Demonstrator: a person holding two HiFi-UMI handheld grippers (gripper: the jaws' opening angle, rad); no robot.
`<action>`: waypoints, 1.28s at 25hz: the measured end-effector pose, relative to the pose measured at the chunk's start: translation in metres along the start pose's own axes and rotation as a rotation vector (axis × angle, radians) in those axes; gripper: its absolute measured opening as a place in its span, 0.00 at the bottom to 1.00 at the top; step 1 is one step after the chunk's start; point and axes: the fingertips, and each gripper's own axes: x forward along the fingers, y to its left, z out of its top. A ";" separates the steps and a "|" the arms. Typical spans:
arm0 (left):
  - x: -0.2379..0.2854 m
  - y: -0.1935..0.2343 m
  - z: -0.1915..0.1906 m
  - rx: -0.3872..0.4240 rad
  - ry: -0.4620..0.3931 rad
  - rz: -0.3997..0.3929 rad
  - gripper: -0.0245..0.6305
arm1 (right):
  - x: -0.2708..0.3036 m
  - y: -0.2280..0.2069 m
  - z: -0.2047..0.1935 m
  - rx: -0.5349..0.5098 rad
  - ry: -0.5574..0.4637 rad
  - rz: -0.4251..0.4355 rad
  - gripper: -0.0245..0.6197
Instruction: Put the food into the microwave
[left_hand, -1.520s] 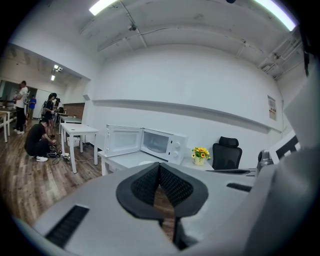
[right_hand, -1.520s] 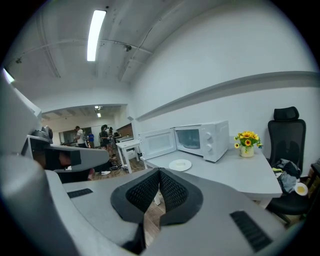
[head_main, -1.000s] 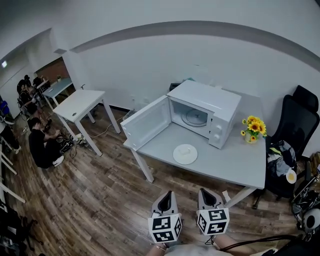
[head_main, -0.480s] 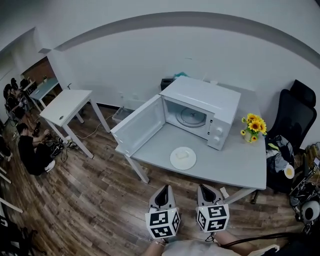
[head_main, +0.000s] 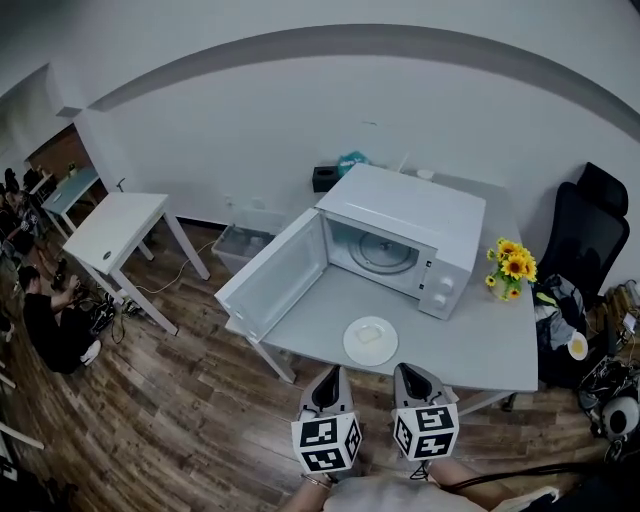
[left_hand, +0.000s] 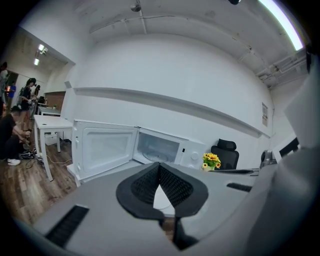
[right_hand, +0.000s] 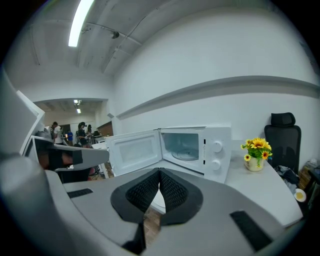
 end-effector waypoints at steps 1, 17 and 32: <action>0.006 0.004 0.004 0.002 -0.001 -0.004 0.04 | 0.007 0.001 0.003 0.000 -0.002 -0.003 0.06; 0.085 0.057 0.042 0.039 0.013 -0.072 0.04 | 0.094 0.001 0.039 0.035 -0.020 -0.079 0.06; 0.130 0.069 0.045 0.040 0.047 -0.104 0.04 | 0.129 -0.014 0.048 0.066 -0.009 -0.122 0.06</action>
